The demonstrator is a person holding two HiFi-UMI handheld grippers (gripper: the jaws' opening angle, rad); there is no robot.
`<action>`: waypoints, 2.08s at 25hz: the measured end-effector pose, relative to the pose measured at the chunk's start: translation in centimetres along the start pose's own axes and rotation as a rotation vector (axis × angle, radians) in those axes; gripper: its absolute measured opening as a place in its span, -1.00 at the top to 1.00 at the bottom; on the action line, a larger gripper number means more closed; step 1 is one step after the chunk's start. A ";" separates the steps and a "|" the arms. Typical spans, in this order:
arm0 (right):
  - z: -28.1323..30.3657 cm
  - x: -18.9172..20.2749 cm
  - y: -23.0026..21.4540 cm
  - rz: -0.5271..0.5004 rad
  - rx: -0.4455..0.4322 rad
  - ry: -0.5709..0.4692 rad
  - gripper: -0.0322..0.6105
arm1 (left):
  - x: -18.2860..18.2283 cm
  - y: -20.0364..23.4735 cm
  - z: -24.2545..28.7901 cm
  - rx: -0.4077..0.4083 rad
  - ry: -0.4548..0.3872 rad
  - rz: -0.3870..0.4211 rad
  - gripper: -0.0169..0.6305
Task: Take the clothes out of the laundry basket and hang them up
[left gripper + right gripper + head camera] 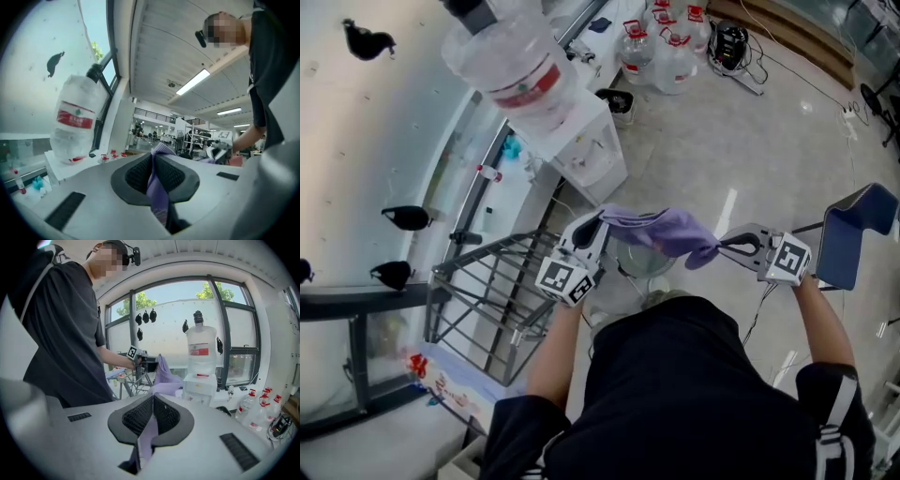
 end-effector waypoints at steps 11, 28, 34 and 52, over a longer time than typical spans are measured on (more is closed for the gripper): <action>6.1 3.5 -0.5 0.057 -0.036 -0.048 0.87 | -9.7 1.3 -4.0 -0.229 -0.209 0.022 0.88; 19.5 -3.5 -0.3 0.101 0.071 -0.300 0.42 | -13.3 3.0 -6.1 -0.461 -0.218 0.107 0.88; 22.9 -5.0 -0.5 0.122 0.099 -0.310 0.37 | -13.7 3.4 -7.4 -0.523 -0.223 0.092 0.88; 21.8 -9.2 2.9 0.020 0.324 -0.318 0.86 | -14.4 3.6 -21.9 -0.619 -0.279 0.060 0.88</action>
Point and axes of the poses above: the fingertips, and each gripper's own axes: z forward along the fingers, y to its left, x out of its underside, the point moved 2 cm from there along -z, backward along the fingers, and after that the axes turned 14 degrees about -x, right-handed, at the moved point
